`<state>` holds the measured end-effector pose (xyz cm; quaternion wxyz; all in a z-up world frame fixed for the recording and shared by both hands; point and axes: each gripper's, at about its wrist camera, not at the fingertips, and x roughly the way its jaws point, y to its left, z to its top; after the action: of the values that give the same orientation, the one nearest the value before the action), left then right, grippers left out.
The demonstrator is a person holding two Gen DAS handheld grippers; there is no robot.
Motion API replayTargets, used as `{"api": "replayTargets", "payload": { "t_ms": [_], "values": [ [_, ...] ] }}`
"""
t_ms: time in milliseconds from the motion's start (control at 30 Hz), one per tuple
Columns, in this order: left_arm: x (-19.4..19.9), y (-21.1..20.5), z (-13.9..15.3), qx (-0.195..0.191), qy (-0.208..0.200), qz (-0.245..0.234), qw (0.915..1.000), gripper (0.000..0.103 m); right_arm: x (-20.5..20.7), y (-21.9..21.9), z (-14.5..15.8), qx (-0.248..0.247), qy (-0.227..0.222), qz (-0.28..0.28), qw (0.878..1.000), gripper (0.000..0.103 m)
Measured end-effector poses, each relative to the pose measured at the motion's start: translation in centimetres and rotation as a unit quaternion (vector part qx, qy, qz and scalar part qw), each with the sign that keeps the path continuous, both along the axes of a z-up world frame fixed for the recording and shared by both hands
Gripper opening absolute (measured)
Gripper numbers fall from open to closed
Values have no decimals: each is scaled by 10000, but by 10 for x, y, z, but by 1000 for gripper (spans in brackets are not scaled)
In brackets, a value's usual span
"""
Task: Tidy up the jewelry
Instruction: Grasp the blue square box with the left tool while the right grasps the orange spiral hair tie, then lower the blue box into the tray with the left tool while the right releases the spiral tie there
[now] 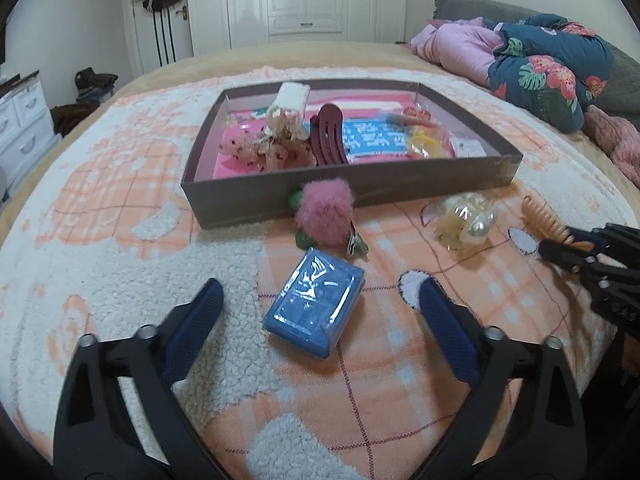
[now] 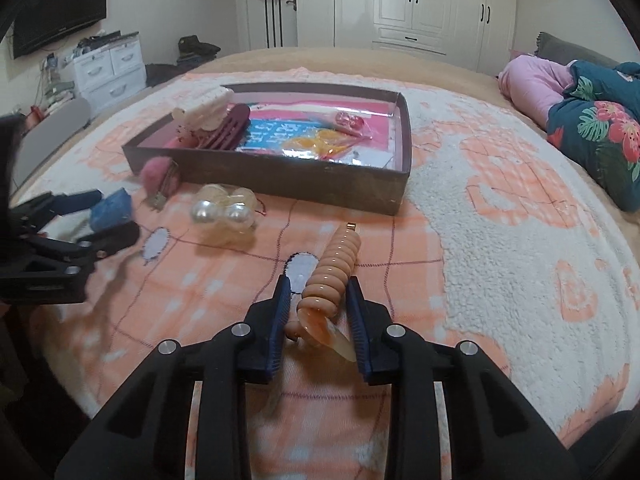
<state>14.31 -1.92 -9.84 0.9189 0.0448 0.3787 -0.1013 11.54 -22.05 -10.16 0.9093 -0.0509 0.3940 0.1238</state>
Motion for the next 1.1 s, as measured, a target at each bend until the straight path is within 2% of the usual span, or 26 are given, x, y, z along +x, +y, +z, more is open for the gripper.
{"api": "replayTargets", "payload": {
  "t_ms": [33, 67, 133, 167, 300, 567, 800, 1100],
  "values": [
    [0, 0, -2, 27, 51, -13, 10000, 67, -3, 0, 3, 43, -35, 4, 10000, 27],
    [0, -1, -2, 59, 69, -20, 10000, 64, -5, -1, 5, 88, -73, 11, 9999, 27],
    [-1, -1, -1, 47, 62, -67, 9999, 42, -9, 0, 9, 133, -164, 34, 9998, 27],
    [-2, -1, 0, 20, 69, -87, 9999, 37, -10, 0, 11, 131, -201, 54, 9997, 27],
    [-5, -1, 2, -89, 147, -190, 9997, 36, -19, 1, 19, 134, -393, 140, 9990, 27],
    [-22, 1, 26, -338, -190, -250, 9989, 35, -24, 4, 36, 311, -611, 257, 9973, 27],
    [-24, 9, 45, -588, -448, -135, 9972, 35, -21, 9, 45, 387, -707, 362, 9961, 27],
    [-14, 21, 61, -702, -630, 91, 9955, 35, -7, 16, 50, 403, -718, 489, 9954, 27]
  ]
}}
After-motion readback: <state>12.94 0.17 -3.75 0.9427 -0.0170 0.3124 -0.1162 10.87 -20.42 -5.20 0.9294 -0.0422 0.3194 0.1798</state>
